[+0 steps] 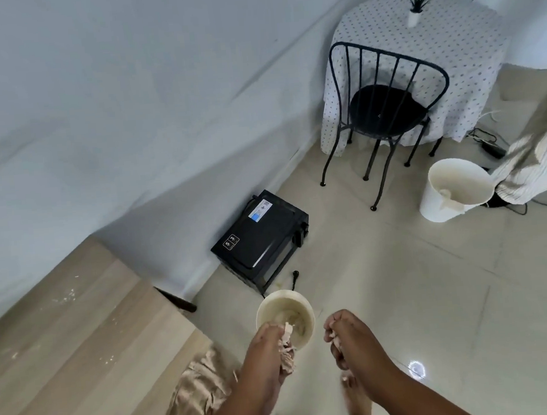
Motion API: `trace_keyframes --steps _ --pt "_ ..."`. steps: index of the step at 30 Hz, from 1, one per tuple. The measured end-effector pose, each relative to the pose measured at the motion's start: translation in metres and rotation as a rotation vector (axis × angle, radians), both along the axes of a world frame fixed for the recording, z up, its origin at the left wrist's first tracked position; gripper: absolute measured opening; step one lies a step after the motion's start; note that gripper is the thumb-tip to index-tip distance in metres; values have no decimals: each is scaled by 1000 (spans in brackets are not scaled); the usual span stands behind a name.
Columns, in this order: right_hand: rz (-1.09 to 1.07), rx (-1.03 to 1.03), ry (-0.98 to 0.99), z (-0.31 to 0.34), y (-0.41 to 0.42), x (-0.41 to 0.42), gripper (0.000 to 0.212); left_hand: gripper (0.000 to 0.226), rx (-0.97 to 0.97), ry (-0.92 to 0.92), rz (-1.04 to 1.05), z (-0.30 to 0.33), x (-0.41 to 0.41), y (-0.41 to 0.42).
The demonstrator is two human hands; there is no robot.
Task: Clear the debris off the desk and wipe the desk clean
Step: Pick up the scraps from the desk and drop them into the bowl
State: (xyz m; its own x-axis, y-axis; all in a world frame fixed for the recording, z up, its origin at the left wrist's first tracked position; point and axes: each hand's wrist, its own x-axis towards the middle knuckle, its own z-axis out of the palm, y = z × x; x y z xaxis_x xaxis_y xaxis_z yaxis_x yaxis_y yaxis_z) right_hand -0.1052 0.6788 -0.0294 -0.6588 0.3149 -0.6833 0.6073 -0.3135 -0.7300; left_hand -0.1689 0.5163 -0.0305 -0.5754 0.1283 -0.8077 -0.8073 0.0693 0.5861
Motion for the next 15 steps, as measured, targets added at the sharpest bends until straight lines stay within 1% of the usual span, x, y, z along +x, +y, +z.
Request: trace_keyframes --steps 4,6,9,12,15 --pt "81 -69 -37 -30 33 -24 21 25 12 -52 180 -15 -1 30" --pt "103 -112 -55 -50 47 -33 25 20 -11 -82 252 -27 -2 43" --pt "98 -156 -78 -79 57 -41 20 13 -36 -124 334 -47 0 56" --pt "72 -147 -124 -117 64 -44 28 13 -47 -156 399 -76 0 67" --pt "74 -112 -164 -151 67 -50 25 11 -41 -166 454 -108 -7 76"
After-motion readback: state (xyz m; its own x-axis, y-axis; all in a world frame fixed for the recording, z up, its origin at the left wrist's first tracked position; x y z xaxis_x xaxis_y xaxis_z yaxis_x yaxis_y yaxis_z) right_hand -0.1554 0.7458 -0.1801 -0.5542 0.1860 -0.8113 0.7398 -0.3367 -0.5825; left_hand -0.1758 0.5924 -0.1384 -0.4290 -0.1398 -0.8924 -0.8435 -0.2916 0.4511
